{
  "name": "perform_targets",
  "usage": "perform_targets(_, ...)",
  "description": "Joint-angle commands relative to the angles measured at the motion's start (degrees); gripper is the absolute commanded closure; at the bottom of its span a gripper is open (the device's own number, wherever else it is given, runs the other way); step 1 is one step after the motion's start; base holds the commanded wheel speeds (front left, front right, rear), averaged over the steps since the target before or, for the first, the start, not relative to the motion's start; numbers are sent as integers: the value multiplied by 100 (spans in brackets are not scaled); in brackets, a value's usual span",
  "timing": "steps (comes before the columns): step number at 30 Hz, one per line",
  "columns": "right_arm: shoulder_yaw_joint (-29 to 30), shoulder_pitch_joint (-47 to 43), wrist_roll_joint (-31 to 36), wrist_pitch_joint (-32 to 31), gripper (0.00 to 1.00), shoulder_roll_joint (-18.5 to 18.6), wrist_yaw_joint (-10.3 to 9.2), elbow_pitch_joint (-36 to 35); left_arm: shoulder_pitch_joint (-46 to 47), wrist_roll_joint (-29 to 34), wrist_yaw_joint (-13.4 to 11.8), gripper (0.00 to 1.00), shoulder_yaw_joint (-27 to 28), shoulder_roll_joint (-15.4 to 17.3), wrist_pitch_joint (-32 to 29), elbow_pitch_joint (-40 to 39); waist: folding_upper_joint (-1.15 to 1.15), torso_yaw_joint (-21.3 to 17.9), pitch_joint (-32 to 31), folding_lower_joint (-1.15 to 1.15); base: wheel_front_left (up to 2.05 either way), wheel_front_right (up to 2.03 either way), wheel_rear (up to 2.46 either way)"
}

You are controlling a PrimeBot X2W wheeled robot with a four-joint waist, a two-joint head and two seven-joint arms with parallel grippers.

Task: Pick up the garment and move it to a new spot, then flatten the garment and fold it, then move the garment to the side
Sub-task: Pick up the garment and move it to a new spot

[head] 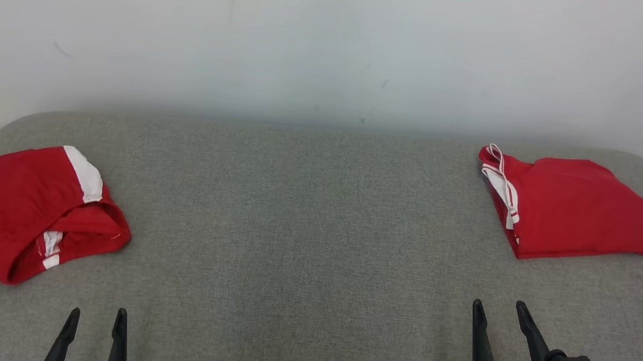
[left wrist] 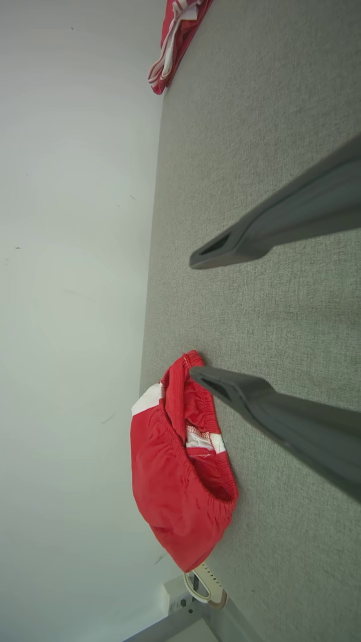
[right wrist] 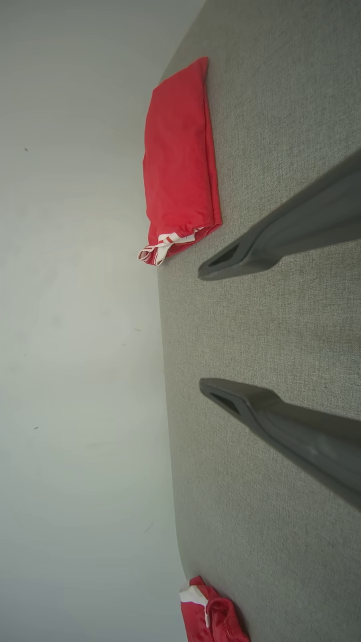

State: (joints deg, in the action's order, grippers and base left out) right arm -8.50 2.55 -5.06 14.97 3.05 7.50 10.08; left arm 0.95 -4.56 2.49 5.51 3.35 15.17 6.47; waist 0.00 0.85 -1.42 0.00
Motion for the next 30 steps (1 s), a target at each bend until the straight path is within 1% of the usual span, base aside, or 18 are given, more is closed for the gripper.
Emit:
perform_targets(1,-4,-46,31,22,0,-17,-2,-13,14,9,21,0,27,24,3,15,0,6,2,0,0,0,0)
perform_targets(24,14,-43,19,22,0,-20,-2,40,5,37,19,0,42,17,3,12,0,35,-20,0,0,0,0)
perform_targets(30,47,-85,23,22,0,-17,-2,44,3,24,13,0,9,9,3,33,0,133,-30,0,0,0,0)
